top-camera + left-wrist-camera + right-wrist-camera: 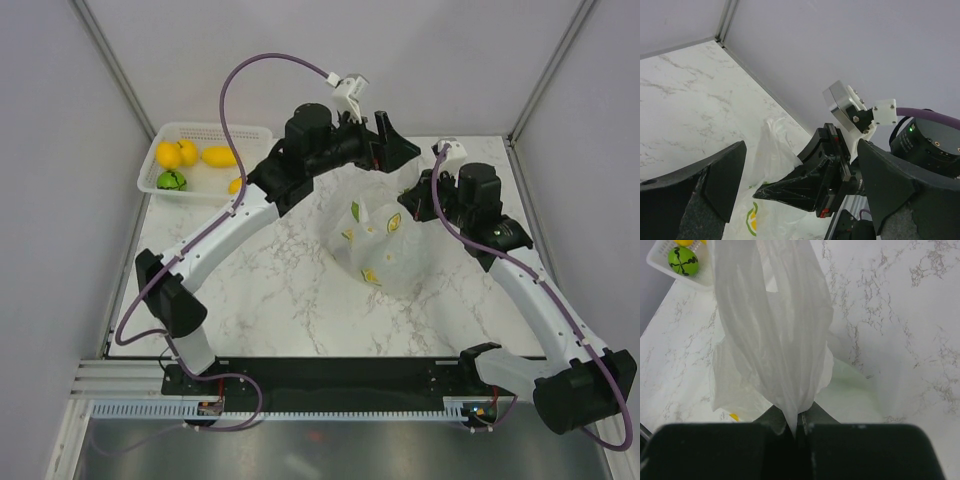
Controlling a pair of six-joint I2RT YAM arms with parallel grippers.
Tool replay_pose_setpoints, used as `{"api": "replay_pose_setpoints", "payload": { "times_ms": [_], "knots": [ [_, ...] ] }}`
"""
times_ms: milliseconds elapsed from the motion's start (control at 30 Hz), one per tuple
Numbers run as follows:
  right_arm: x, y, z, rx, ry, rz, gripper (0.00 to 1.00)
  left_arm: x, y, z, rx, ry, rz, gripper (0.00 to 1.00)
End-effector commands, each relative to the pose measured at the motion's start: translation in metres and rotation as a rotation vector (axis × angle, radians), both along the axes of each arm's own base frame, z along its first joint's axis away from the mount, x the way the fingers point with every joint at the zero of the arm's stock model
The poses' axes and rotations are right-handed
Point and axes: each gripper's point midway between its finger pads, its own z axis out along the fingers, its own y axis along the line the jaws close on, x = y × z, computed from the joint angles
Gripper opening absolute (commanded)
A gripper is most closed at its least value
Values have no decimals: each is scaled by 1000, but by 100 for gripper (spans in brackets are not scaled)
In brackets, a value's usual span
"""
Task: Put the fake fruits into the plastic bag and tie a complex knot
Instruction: Tie the plastic bag at the center of the board.
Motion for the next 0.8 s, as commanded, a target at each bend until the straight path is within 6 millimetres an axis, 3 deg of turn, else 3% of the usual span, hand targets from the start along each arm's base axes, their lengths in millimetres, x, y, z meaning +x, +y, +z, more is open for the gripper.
{"api": "replay_pose_setpoints", "payload": {
  "times_ms": [0,33,67,100,133,233,467,700,767],
  "knots": [
    [6,3,24,15,-61,11,0,8,1,4,93,-64,59,99],
    [6,3,26,17,-64,15,0,9,-1,15,94,-79,76,99],
    [6,3,26,17,-64,15,0,10,-4,10,115,-75,75,100],
    [7,4,26,19,-62,16,0,13,-10,-8,157,-44,74,100],
    [7,4,27,20,-64,16,0,16,-9,0,152,-51,93,100],
    [6,4,30,22,-70,18,0,23,-12,-7,180,-44,125,100],
    [5,4,29,25,-68,18,0,32,-12,-15,205,-32,162,80],
    [5,4,26,23,-60,18,0,29,-30,-24,203,-10,101,78],
    [5,3,25,22,-59,14,0,27,-32,-28,210,-5,83,70]
  ]
}}
